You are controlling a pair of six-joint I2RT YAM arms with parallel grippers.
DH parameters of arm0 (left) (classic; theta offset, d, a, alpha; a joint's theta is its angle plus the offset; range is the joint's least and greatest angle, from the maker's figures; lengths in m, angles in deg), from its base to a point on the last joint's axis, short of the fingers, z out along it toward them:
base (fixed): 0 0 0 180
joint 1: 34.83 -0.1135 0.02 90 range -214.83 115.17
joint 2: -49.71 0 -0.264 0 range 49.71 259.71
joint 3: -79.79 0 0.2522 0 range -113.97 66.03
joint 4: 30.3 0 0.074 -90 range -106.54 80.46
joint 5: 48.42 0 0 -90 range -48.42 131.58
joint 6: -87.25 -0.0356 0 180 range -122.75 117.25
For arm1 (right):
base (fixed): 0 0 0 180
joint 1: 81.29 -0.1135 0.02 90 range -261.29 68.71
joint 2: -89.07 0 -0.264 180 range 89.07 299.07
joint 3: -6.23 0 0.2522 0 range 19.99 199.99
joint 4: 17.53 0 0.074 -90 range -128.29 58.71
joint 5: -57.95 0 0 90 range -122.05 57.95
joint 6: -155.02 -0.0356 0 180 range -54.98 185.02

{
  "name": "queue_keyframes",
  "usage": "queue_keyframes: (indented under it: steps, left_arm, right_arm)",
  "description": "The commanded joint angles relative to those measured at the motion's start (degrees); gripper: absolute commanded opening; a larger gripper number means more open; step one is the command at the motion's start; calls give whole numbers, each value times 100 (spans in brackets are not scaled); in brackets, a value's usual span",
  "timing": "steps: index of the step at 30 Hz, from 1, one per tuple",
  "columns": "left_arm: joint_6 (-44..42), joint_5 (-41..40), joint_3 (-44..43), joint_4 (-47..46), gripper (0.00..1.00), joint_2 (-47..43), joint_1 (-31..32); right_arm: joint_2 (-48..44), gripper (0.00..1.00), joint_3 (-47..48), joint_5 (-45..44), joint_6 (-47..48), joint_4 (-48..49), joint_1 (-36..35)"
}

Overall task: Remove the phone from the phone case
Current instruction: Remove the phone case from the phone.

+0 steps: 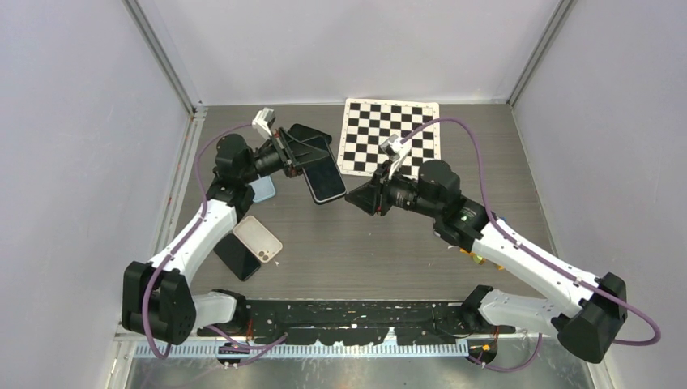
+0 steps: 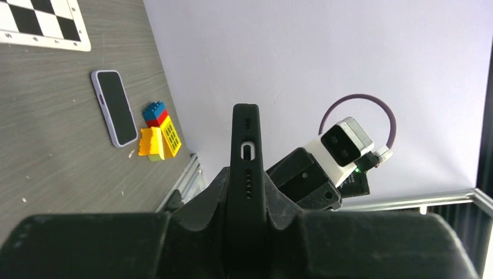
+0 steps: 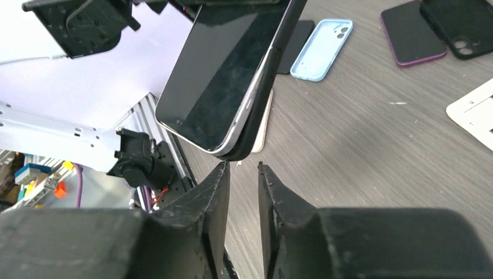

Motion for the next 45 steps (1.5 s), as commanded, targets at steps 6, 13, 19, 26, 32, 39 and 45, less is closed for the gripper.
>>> queue_keyframes:
  steps: [6, 13, 19, 26, 32, 39, 45]
  left_arm:
    - [1109, -723, 352, -698, 0, -445, -59]
    - [2415, -1113, 1008, -2252, 0, 43, -56]
    - [2836, -1201, 1321, -2928, 0, 313, -59]
    - [2980, -1275, 1420, -2890, 0, 252, -53]
    - [3198, -1290, 1496, -2901, 0, 202, -50]
    - [3235, -1291, 1530, -2885, 0, 49, -34]
    - [3153, -1284, 1463, -2822, 0, -55, 26]
  right_arm:
    - [-729, 70, -498, 660, -492, 1162, 106]
    - [-774, 76, -721, 576, -1703, 2026, 106]
    - [-382, 46, -699, 834, -2627, 2812, 112]
    - [46, 40, -654, 762, -2940, 3058, 105]
    - [230, 42, -665, 601, -2948, 3040, 105]
    - [419, 42, -731, 262, -2888, 3074, 106]
    - [553, 42, -754, -23, -3052, 3210, 125]
